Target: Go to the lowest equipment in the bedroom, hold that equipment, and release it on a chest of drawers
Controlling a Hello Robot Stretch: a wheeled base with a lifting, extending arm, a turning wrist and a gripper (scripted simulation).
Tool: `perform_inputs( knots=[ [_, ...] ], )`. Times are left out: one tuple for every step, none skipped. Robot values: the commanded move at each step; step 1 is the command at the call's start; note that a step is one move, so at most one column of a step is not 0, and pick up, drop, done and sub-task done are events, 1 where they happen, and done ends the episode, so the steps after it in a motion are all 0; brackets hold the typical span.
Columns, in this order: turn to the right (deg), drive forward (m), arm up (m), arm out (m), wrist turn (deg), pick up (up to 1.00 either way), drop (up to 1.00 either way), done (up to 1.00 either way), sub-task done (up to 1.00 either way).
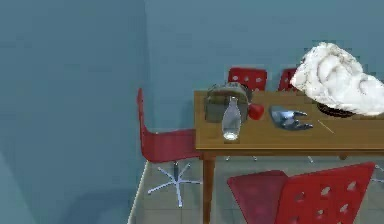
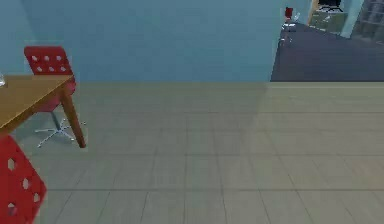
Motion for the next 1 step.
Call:
perform_inputs(
  knots=[
    [45.0,0.0,0.0,0.0,0.0,0.0,0.0,0.0,0.0]
  ],
)
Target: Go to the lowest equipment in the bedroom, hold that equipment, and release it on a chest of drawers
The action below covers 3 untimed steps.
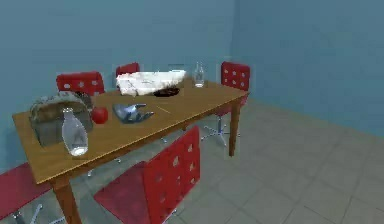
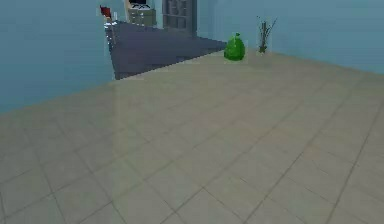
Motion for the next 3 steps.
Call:
perform_inputs(
  knots=[
    [45.0,0.0,0.0,0.0,0.0,0.0,0.0,0.0,0.0],
    [33.0,0.0,0.0,0.0,0.0,0.0,0.0,0.0,0.0],
    [0.0,1.0,0.0,0.0,0.0,0.0,0.0,0.0,0.0]
  ],
)
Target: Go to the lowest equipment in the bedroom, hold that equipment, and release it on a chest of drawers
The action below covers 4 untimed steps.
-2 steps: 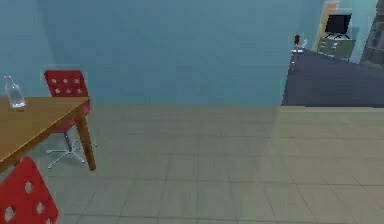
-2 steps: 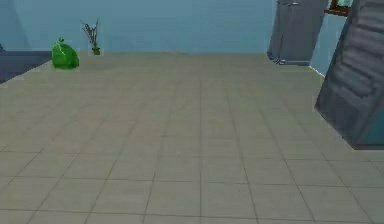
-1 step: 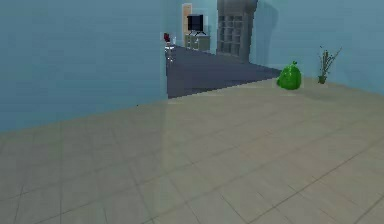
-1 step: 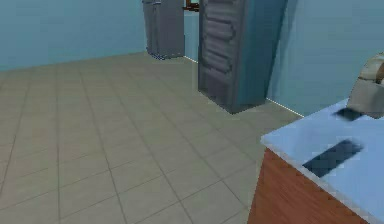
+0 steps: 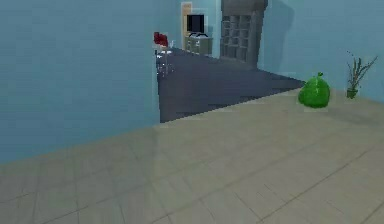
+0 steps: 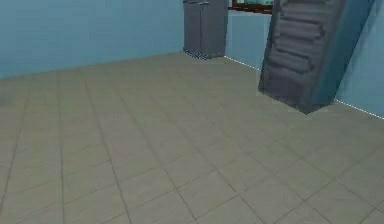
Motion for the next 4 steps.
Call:
perform_inputs(
  knots=[
    [0.0,1.0,0.0,0.0,0.0,0.0,0.0,0.0,0.0],
    [3.0,0.0,0.0,0.0,0.0,0.0,0.0,0.0,0.0],
    [0.0,1.0,0.0,0.0,0.0,0.0,0.0,0.0,0.0],
    [0.0,1.0,0.0,0.0,0.0,0.0,0.0,0.0,0.0]
  ],
)
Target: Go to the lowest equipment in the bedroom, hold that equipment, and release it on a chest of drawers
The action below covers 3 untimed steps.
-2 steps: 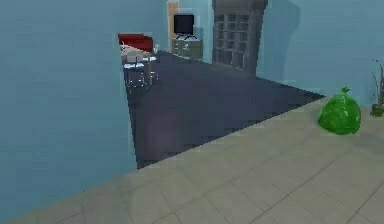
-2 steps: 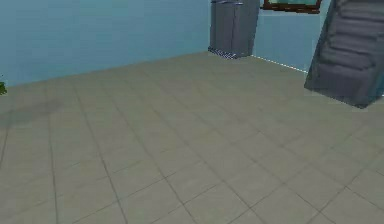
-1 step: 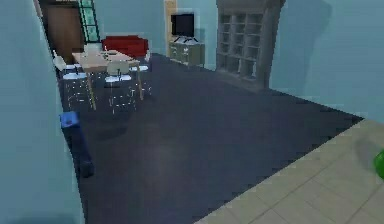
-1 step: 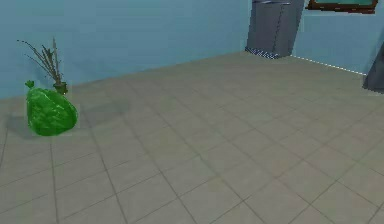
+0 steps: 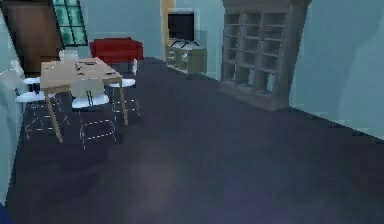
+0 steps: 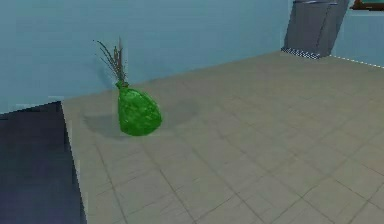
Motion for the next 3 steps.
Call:
perform_inputs(
  knots=[
    [0.0,1.0,0.0,0.0,0.0,0.0,0.0,0.0,0.0],
    [0.0,1.0,0.0,0.0,0.0,0.0,0.0,0.0,0.0],
    [0.0,1.0,0.0,0.0,0.0,0.0,0.0,0.0,0.0]
  ],
)
